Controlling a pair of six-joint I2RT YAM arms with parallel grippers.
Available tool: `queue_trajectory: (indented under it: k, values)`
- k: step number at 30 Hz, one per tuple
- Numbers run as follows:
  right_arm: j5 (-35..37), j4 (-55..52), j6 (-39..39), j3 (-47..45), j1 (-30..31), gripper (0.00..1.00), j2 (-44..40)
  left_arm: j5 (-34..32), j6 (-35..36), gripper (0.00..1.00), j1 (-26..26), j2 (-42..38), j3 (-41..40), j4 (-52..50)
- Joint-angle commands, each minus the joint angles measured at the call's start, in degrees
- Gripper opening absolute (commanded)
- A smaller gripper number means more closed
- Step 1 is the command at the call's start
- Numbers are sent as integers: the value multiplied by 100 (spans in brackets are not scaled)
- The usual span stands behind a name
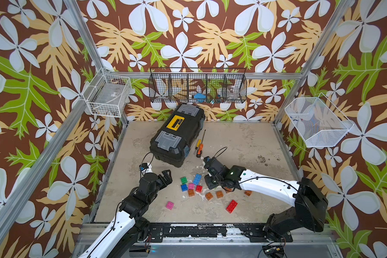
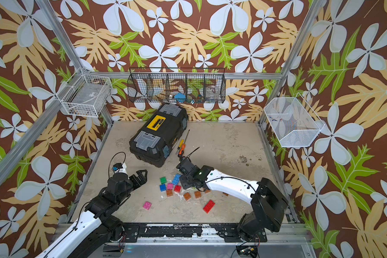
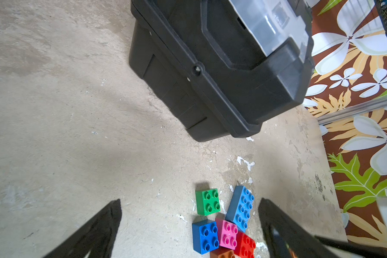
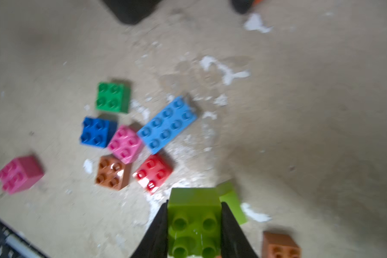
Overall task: Assemble the letter h with lego
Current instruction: Place the lego brick at the center of the board, then pick up the lego brick from the center of the board.
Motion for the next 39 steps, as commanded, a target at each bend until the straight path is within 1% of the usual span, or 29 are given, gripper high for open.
queue_trajectory:
  k: [1,2,4,7,9,11,13,14,17,21,26,28,30,33,35,37,39]
  values:
    - [-55,212,-67,-46,-736,35,218,312,-70,100,-46,133,19,134]
    - [-63,279,-87,-18,-931,35,381,379,-68,100,-68,235,34,140]
    - [-79,377,-134,52,-1129,34,733,538,-68,100,-100,541,108,111]
    - [-151,472,-127,171,-1185,35,1186,831,-24,100,-148,1159,272,48]
    - [-222,490,-50,206,-1186,40,1311,1014,-24,100,-196,1578,380,26]
    - [-240,440,-24,236,-1188,48,1273,1160,-16,100,-288,1988,494,30]
    - [-217,366,-28,238,-1185,55,1085,1157,-20,99,-496,2281,629,29]
    - [-176,316,-50,247,-1187,58,936,1096,-40,97,-639,2414,707,21]
    - [-47,196,-90,214,-1187,61,367,908,-77,92,-1027,2760,967,20]
    - [92,267,-66,-92,-1201,61,-514,496,-318,79,-1347,3386,1425,-226]
    - [247,380,7,-626,-1197,61,-1410,51,-713,68,-1598,4364,2119,-697]
    - [272,430,44,-804,-1193,61,-1653,-35,-758,65,-1649,4728,2366,-797]
    - [258,475,51,-928,-1197,61,-1844,-122,-817,64,-1673,5073,2586,-944]
    - [238,463,66,-1026,-1198,60,-2025,-481,-960,60,-1687,5500,2861,-1288]
    - [194,455,76,-1058,-1193,61,-2105,-755,-1055,55,-1687,5691,2936,-1373]
    - [150,456,82,-1062,-1194,61,-2161,-907,-1147,51,-1682,5841,2963,-1428]
    - [114,447,84,-1056,-1194,60,-2211,-925,-1184,48,-1685,5979,2948,-1383]
